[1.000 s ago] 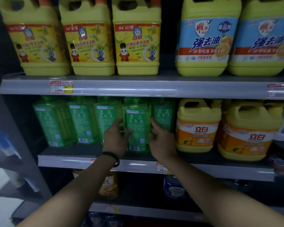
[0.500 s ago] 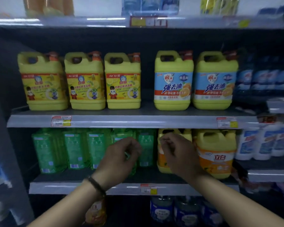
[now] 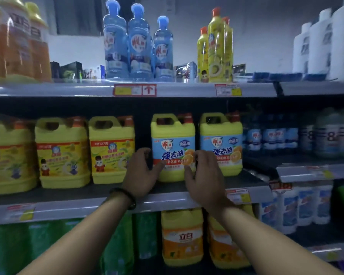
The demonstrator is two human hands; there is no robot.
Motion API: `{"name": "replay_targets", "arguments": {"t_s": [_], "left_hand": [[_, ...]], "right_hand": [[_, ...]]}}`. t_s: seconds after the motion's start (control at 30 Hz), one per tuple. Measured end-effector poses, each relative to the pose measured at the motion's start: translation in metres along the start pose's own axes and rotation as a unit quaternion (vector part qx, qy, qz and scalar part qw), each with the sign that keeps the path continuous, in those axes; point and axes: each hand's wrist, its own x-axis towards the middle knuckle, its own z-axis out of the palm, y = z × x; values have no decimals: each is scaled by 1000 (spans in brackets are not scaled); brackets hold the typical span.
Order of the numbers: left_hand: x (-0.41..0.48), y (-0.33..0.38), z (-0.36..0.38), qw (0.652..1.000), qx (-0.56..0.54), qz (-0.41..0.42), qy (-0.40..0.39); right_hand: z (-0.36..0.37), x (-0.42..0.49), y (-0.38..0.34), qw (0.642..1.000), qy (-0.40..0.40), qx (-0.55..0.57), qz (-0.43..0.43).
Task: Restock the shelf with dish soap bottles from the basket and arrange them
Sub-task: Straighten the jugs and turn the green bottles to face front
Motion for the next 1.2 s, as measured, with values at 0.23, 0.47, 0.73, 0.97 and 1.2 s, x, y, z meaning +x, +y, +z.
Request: {"name": "replay_targets", "arguments": {"t_s": [0.23, 0.47, 0.73, 0.97, 1.2], "left_hand": [[-4, -14, 21, 997, -15, -54, -60], [0, -12, 17, 979, -159, -112, -66], [-16, -12, 9, 981, -190, -24, 14], [-15, -19, 7, 983, -178, 35, -32], [0, -26, 5, 982, -163, -73, 60]], "right_hand": [[28, -5, -2, 998, 12, 27, 51], [30, -7, 3, 998, 19, 46, 32], [18, -4, 2, 998, -53, 24, 19], [11, 0, -3, 990, -120, 74, 27], [23, -7, 1, 994, -13, 83, 68]]}}
